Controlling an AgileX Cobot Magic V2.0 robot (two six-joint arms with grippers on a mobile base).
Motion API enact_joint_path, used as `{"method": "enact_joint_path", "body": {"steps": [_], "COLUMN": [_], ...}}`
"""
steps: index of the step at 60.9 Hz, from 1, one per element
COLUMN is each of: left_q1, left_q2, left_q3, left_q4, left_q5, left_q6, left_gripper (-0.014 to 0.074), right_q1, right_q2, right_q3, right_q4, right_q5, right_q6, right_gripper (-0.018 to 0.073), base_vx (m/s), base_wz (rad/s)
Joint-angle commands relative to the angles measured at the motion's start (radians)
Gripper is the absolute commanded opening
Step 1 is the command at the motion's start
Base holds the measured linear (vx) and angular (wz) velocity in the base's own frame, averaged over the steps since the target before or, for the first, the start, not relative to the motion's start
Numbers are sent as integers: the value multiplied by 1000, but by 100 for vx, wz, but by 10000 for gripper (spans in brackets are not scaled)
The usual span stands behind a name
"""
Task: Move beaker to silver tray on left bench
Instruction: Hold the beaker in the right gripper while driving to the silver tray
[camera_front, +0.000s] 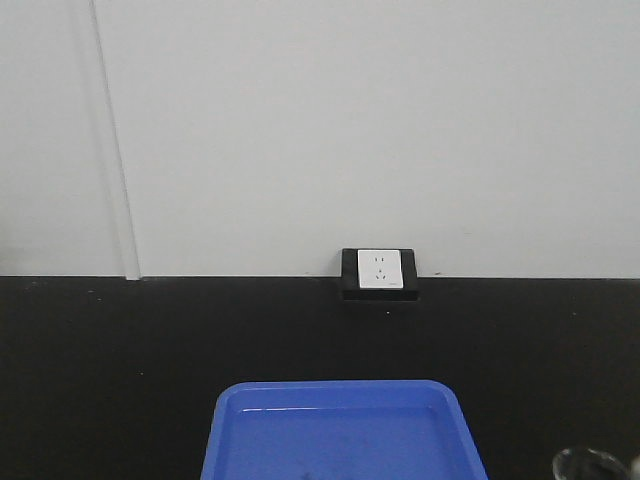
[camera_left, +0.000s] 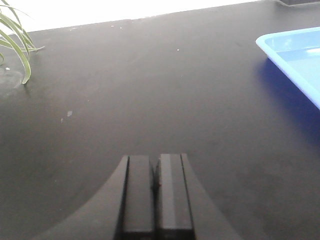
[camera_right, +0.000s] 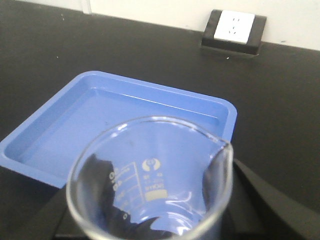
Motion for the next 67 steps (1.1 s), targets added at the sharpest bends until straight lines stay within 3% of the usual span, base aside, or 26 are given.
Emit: {"method": "enact_joint_path", "body": {"steps": [1,15,67], "left_q1": [-6,-6,-6], "left_q2": [-7,-7,-7], "left_q3": [20,20,20], "left_q4": [-3,-3,-3], "left_q5": [-76,-76,-76], "left_q6": [-2,-2,-2], "left_gripper": [1,1,1], "right_q1": [-2,-2,-2], "right_q2": [-103,-220,-218], "right_q3": [20,73,73], "right_q4": [-4,-4,-3], "right_q5": [-76,-72,-76], "right_q6": [-8,-8,-8], "right_gripper": [-14,-13,-13], "base_vx": [0,0,-1], "base_wz": [0,0,0]}}
